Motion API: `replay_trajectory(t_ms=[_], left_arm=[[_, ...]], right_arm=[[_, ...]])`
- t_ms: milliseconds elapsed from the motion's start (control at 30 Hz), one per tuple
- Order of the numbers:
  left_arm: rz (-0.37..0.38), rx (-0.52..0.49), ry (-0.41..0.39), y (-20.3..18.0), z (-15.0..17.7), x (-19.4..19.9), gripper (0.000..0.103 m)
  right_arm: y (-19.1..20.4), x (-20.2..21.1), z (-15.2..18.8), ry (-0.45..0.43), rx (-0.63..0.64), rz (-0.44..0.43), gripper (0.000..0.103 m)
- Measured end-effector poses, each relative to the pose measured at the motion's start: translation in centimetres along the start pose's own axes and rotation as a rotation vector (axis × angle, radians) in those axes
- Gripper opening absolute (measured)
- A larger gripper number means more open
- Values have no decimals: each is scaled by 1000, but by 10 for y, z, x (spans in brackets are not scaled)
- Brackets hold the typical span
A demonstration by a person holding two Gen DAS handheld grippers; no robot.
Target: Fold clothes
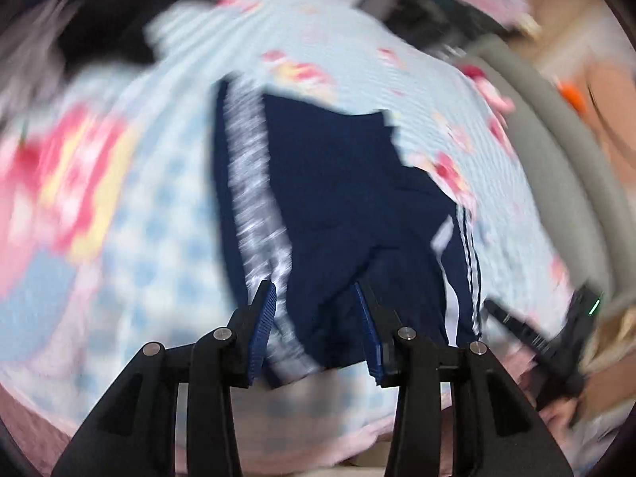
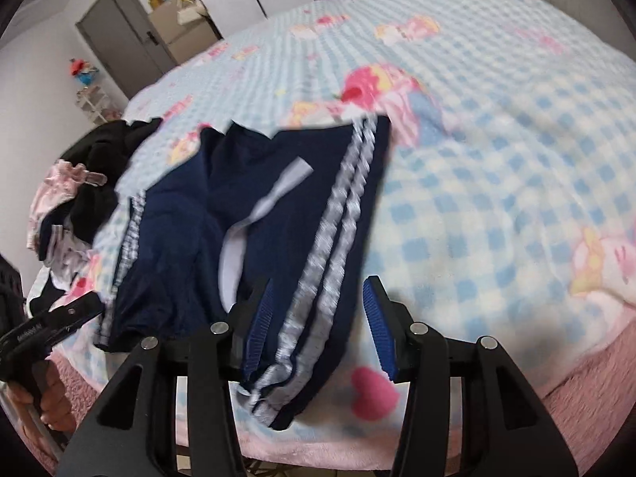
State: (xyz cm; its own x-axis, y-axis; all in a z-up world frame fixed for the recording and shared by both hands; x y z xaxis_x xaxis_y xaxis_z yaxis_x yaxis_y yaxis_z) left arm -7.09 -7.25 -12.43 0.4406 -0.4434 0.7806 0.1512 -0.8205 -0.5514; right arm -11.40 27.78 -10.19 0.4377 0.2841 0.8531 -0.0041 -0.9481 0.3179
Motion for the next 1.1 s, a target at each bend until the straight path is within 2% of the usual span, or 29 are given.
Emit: replay_trajectory(t_ms=[133, 333, 433, 500, 567, 633, 667, 733, 800, 867, 967, 1033, 1100], left_arm=[[83, 120, 33, 29, 8, -3, 42], [169, 163, 29, 35, 15, 0, 42], [300, 176, 31, 34, 22, -1, 40], [297, 200, 29, 39, 23, -3, 42], [242, 224, 36, 45, 23, -9, 42], [256, 236, 46, 46, 24, -15, 47], [261, 225, 49, 42, 24, -17, 48], [244, 169, 53, 31, 21, -20, 45], [209, 118, 35, 20, 21, -18, 17], [173, 74, 11, 11, 22, -14, 14], [126, 46, -26, 10, 23, -3, 14], [137, 62, -20, 18, 24, 0, 17], [192, 103, 7, 27, 25, -6, 39]], right_arm=[[-15, -5, 24, 61, -78, -119, 47], [-8, 2, 40, 80, -45, -246, 47], [-3, -4, 38, 82, -22, -250, 47], [-5, -14, 36, 93, -32, -242, 47], [-6, -23, 35, 98, -42, -220, 46], [-7, -31, 36, 101, -50, -171, 43], [-7, -31, 36, 99, -45, -164, 42], [-5, -28, 38, 88, -30, -163, 41], [-2, -23, 39, 66, -3, -162, 29], [-3, -14, 41, 26, 8, -154, 19], [-7, 1, 41, -38, 18, -105, 17], [-14, 4, 39, -45, 6, -107, 17], [-20, 1, 38, -20, -31, -187, 20]])
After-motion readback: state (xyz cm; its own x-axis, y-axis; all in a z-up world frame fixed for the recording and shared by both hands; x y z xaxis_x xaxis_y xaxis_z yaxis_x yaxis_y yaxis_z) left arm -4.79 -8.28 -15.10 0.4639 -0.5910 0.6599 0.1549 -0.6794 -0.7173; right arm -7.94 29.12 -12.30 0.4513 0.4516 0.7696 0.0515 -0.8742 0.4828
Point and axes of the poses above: each gripper's, at about its wrist camera, not at the fingertips, and x roughly against the way its jaws point, y to its left, z to its underside, the point moved 1 cm from there along -x, roughly the way its jaws point, and after that the axes turned 6 degrees about y, right-handed, at the moved point
